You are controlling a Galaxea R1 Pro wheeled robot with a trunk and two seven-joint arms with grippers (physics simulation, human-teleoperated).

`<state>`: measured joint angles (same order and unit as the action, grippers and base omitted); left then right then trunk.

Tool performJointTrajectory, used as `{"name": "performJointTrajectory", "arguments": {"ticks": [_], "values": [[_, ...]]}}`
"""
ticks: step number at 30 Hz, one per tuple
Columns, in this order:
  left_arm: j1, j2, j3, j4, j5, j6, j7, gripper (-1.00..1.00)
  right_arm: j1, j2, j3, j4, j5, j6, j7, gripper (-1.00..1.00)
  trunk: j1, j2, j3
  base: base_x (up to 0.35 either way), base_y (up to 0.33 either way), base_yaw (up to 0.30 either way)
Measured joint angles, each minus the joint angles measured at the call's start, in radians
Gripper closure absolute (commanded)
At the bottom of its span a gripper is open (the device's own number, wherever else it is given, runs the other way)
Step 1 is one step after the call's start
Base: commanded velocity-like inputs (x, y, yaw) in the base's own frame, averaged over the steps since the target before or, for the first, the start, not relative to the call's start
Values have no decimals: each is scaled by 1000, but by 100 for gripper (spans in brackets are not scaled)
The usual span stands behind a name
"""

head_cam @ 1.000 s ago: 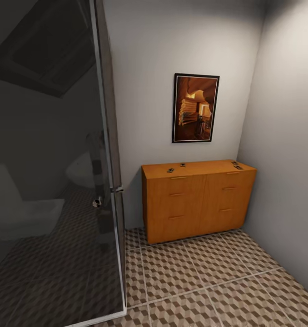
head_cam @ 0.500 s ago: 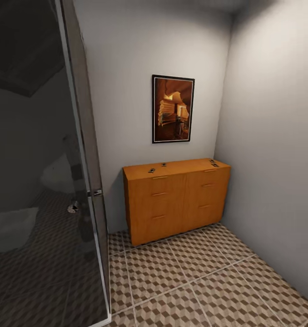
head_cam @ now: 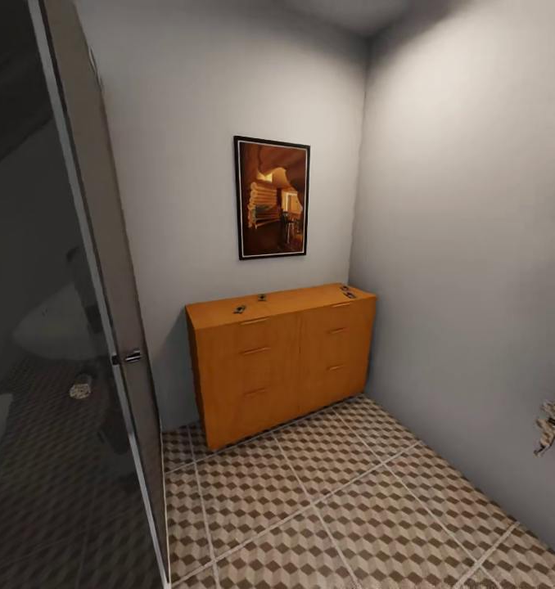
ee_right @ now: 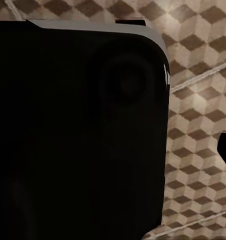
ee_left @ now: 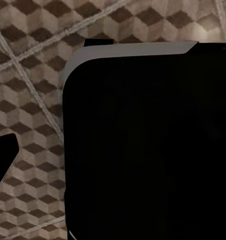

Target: Take the four mousetraps from the cabinet in the bathroom and place them on the bathroom floor. Make sure all four end up on the same floor surface, and ensure that at least two of them are either under or directly next to the same bathroom sink.

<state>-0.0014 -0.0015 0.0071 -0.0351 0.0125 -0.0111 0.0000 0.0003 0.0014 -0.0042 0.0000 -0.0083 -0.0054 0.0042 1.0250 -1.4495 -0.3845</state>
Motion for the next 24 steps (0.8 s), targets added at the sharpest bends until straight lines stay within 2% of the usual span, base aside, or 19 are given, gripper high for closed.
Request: {"name": "performJointTrajectory", "arguments": {"ticks": [7,16,24], "values": [[0,0,0,0,0,0,0,-100,0,0,0,0,0,1,-2,-100,0,0,2,0,0,-158],[0,0,0,0,0,0,1,-100,0,0,-1,0,0,1,-7,-100,0,0,2,22,-1,-35],[0,0,0,0,3,1,1,-100,0,0,0,0,0,1,-8,-100,0,0,2,184,-71,-6]]}}
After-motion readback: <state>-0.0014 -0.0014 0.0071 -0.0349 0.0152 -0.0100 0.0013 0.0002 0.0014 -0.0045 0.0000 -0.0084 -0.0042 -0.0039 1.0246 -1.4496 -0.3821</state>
